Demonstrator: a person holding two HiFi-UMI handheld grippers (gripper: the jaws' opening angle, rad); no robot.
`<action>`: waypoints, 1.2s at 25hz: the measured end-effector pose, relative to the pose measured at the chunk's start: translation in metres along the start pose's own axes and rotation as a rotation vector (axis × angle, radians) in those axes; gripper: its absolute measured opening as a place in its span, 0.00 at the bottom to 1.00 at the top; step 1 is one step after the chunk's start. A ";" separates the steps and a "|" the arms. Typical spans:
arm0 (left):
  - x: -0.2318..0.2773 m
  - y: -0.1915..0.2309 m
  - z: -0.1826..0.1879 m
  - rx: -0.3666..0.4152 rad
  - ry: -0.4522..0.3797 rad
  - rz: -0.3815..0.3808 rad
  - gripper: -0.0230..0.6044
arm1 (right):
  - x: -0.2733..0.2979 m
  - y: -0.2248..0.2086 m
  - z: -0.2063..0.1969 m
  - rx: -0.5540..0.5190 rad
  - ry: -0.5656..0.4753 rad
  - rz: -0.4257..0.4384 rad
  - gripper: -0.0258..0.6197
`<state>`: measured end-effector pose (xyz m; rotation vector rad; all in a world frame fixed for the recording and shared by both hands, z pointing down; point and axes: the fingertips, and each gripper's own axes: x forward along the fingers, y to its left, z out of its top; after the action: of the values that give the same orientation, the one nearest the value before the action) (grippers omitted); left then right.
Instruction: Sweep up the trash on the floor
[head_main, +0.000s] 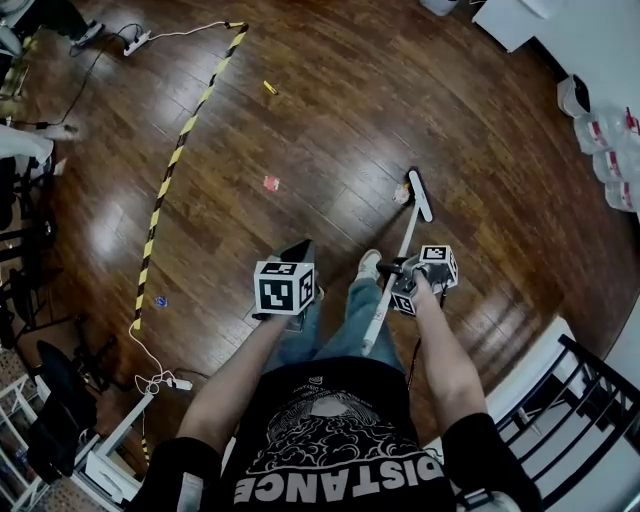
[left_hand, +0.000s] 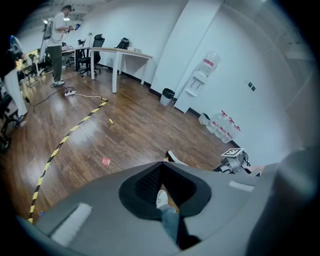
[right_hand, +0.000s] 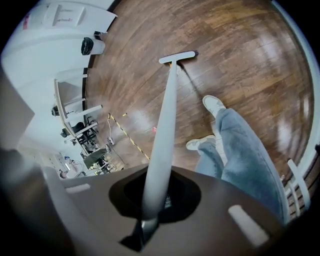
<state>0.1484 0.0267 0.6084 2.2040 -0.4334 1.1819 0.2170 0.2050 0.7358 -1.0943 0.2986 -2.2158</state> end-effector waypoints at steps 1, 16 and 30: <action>-0.003 0.009 0.001 -0.004 -0.003 0.000 0.04 | 0.009 0.005 -0.008 0.005 0.003 0.012 0.04; -0.080 0.199 0.001 -0.174 -0.101 0.133 0.05 | 0.169 0.106 -0.149 0.048 0.141 0.141 0.04; -0.138 0.311 -0.014 -0.360 -0.190 0.250 0.04 | 0.263 0.140 -0.251 -0.043 0.308 0.049 0.04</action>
<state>-0.1034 -0.2029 0.6076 1.9897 -0.9470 0.9295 -0.0333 -0.0890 0.6795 -0.7557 0.5007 -2.3398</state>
